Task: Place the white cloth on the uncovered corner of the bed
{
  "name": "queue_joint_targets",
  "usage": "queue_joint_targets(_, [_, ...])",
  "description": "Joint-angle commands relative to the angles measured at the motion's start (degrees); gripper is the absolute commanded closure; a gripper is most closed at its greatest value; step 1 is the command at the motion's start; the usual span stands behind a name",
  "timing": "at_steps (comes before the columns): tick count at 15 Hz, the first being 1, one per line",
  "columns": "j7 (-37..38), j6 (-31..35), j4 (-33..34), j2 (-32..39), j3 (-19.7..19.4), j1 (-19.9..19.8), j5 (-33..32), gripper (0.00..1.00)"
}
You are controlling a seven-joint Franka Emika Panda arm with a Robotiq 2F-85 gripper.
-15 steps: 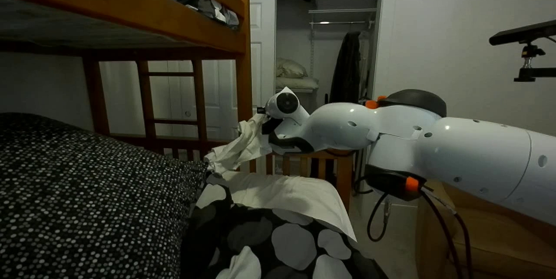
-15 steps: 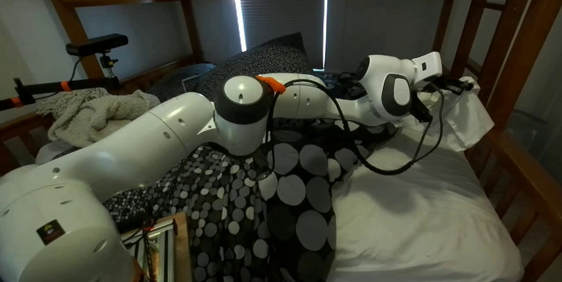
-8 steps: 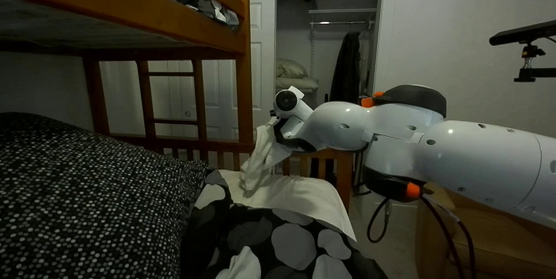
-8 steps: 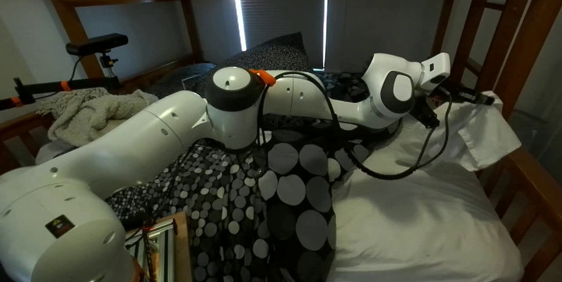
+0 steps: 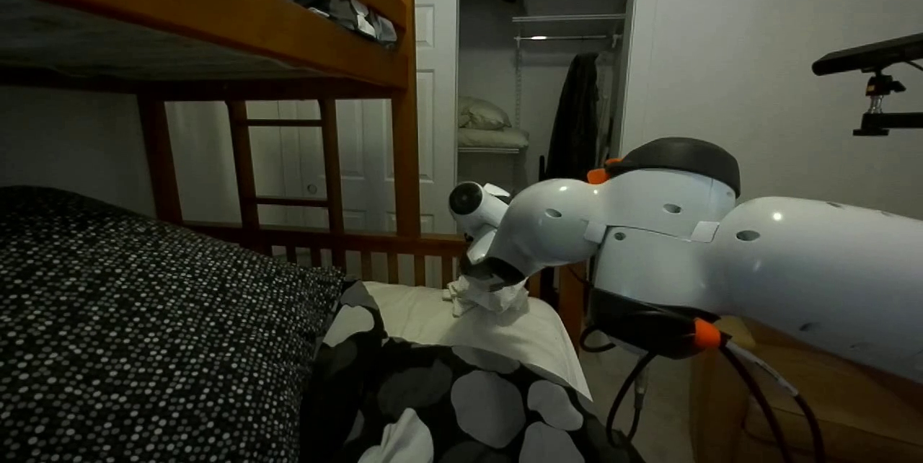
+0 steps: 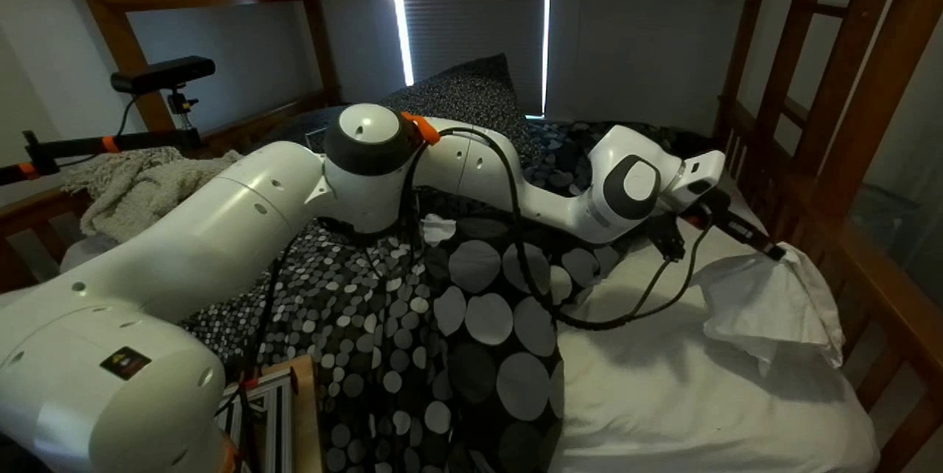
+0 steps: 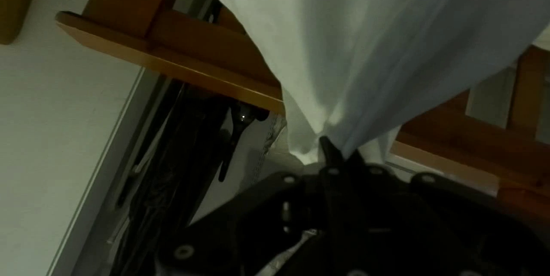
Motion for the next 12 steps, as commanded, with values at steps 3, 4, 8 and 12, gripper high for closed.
queue_joint_targets(3, [5.2,2.5,0.6,-1.8,0.8,-1.5,-6.3,0.64])
queue_joint_targets(4, [5.6,4.8,0.4,-2.5,0.5,-1.8,-6.8,0.55])
queue_joint_targets(8, [1.8,19.4,2.6,-5.6,2.1,-3.7,-6.3,0.26])
queue_joint_targets(12, [-1.8,23.5,4.7,-5.4,2.7,-4.2,-2.9,0.20])
